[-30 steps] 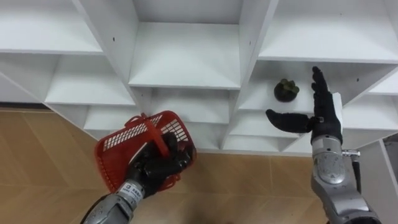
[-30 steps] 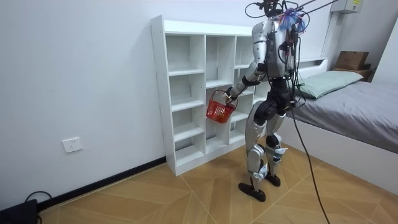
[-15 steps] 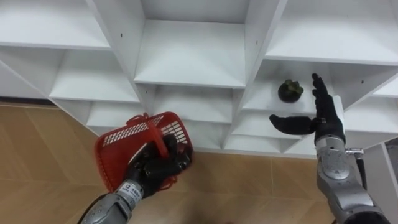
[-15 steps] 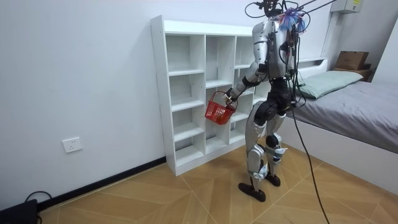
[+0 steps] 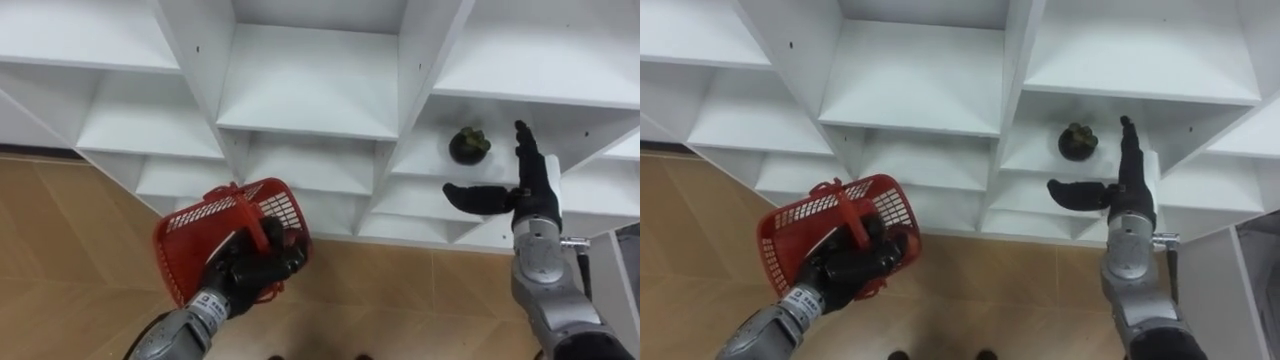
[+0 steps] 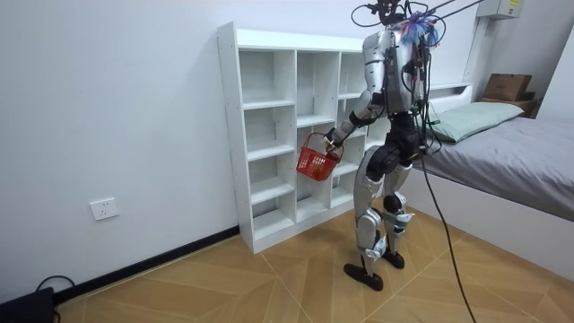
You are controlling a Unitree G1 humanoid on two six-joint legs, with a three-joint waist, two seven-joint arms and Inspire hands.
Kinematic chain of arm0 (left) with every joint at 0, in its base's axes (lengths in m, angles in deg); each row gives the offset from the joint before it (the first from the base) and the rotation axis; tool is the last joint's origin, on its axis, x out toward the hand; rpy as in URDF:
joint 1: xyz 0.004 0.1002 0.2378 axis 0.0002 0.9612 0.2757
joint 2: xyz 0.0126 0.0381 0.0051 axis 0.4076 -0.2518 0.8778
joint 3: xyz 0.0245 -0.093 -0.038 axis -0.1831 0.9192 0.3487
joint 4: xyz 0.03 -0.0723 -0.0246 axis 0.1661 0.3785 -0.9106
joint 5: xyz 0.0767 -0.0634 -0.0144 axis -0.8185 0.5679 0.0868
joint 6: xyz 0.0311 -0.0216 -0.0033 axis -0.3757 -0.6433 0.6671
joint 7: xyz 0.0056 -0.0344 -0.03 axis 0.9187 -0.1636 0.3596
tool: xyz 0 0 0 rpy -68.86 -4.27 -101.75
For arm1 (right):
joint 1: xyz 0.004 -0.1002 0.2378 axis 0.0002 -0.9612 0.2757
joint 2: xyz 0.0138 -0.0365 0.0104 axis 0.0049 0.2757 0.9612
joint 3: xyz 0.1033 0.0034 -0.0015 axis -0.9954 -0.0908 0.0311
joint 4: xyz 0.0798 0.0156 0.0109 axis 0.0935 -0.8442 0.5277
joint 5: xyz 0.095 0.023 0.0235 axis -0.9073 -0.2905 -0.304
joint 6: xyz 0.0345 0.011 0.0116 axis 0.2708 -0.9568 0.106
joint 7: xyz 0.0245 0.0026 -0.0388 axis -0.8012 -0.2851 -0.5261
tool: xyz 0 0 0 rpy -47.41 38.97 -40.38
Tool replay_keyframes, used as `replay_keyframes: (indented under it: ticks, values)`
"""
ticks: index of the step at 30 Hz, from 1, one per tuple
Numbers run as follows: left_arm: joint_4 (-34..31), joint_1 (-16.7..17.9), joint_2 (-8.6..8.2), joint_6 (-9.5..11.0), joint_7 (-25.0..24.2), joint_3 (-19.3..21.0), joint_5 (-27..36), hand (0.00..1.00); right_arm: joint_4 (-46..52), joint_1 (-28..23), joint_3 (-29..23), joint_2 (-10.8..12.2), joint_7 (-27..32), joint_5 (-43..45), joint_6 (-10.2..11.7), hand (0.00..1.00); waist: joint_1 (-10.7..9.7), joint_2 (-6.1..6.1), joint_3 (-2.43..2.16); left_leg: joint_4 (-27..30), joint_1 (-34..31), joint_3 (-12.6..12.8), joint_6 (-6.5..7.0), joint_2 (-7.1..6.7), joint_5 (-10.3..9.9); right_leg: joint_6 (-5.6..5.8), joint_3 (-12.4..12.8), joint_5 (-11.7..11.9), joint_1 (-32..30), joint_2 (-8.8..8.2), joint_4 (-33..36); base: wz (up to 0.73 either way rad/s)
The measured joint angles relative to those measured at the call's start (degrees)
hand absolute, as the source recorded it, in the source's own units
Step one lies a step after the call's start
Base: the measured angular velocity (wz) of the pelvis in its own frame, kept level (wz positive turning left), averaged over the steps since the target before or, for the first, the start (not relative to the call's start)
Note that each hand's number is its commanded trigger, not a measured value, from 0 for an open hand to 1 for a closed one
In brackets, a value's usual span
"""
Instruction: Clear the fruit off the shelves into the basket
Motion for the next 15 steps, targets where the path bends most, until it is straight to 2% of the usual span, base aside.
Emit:
replay_keyframes:
  ticks: [2, 6, 15]
  values:
    - [0.0, 0.0, -0.06, -0.2, 0.0, 0.0, 0.0, 1.0, -0.8, 1.2, 0.0, -0.3, 0.0, 0.0, -0.8, 0.0, 0.1, 0.01, 0.0, 0.0, 0.0, 0.0, 0.0, 0.01, 0.0, 0.0, 0.0, 0.0, 0.0, 0.0, 0.0, 0.0]
    - [0.6, -0.3, -0.05, -0.4, 0.2, 0.0, 0.0, 1.0, -1.2, 3.1, 0.0, -1.1, -0.1, 0.0, -0.8, 0.0, 0.2, 0.03, -0.02, 0.0, -0.1, -0.1, 0.0, 0.03, 0.0, -0.01, -0.2, 0.0, 0.0, -0.01, 0.0, 0.0]
    - [1.1, -0.3, -0.07, -0.4, 0.5, 0.0, 0.0, 1.0, -1.2, 3.3, 0.0, -1.4, -0.1, 0.2, -0.8, 0.0, 0.3, 0.07, -0.02, 0.4, -0.2, -0.2, -0.01, 0.1, 0.0, -0.04, -0.8, 0.0, 0.1, -0.11, 0.2, 0.0]
